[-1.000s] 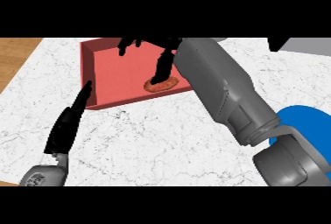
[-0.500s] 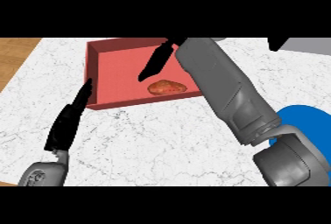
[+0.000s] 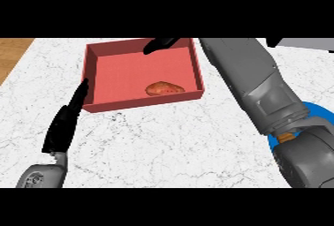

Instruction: Pick the sweet potato from the plate and place it in the cardboard box

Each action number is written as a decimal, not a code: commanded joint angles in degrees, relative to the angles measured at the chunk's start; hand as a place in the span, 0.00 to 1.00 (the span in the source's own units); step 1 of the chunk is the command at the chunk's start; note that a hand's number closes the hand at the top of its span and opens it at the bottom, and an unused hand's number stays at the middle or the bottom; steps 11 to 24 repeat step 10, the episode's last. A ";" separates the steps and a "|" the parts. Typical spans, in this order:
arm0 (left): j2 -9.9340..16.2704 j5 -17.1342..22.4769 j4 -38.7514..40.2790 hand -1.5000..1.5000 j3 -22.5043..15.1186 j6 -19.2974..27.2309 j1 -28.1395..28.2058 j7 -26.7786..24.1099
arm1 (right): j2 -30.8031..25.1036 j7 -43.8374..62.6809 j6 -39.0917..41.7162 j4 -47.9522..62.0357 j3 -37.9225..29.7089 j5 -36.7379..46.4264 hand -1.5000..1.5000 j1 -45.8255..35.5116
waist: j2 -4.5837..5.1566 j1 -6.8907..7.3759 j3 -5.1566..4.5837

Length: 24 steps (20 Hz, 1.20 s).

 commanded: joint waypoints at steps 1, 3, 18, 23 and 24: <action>0.55 1.31 -0.51 0.50 0.60 -1.23 1.36 -0.27 | -6.14 2.13 1.01 0.50 -2.32 -1.78 0.00 -0.74 | 0.46 0.52 -0.15; 0.01 -0.26 -0.37 0.50 0.12 0.26 0.86 0.74 | -9.23 0.39 3.83 0.63 -3.54 -2.91 0.00 1.39 | 0.96 0.25 -0.04; -0.77 -0.46 -1.22 0.50 -1.20 -0.19 -0.16 0.46 | -15.57 -0.94 10.38 0.25 -2.35 -1.42 0.00 1.82 | 1.85 1.60 0.00; -0.77 -0.46 -1.22 0.50 -1.20 -0.19 -0.16 0.46 | -15.57 -0.94 10.38 0.25 -2.35 -1.42 0.00 1.82 | 1.85 1.60 0.00; -0.77 -0.46 -1.22 0.50 -1.20 -0.19 -0.16 0.46 | -15.57 -0.94 10.38 0.25 -2.35 -1.42 0.00 1.82 | 1.85 1.60 0.00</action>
